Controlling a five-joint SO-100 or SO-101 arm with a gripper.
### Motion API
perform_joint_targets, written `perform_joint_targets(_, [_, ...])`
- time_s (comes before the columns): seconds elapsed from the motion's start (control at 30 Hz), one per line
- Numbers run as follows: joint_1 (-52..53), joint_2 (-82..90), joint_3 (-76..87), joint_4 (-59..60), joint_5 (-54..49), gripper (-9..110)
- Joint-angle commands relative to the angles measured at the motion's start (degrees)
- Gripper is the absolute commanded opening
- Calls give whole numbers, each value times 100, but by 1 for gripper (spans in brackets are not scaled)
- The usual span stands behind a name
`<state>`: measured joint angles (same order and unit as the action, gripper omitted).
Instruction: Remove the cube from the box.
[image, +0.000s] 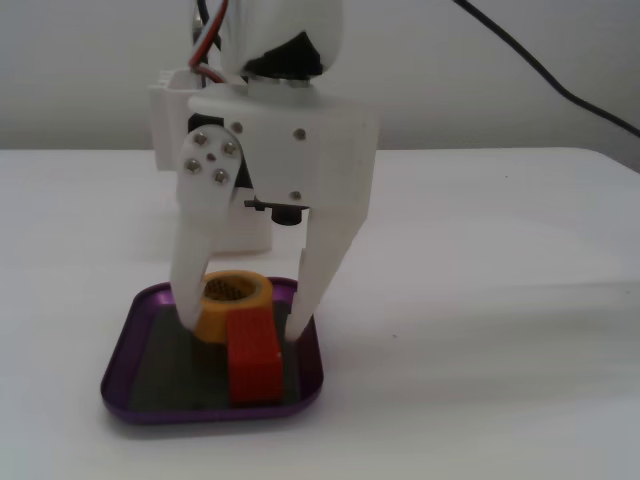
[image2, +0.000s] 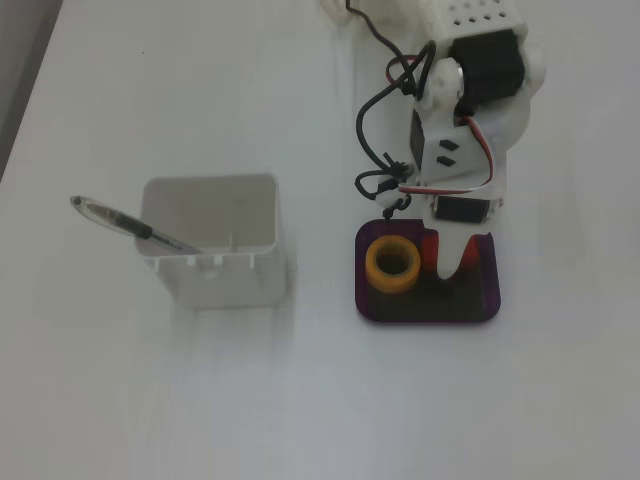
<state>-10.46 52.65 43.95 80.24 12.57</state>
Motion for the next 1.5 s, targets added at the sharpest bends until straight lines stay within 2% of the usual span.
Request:
perform_joint_targets(0.0, [-97,53,-211,18,18,19])
perform_joint_targets(0.8, [-141,9,-149,-70,9,19])
perform_joint_targets(1.1, [-149,-563,-246,9,9,19])
perform_joint_targets(1.2, [-158,-563,-255,-44,9,14])
perform_joint_targets(1.33, [-167,-554,-360,-53,9,0])
perform_joint_targets(1.47, [-202,-554,-967,79,26,-1])
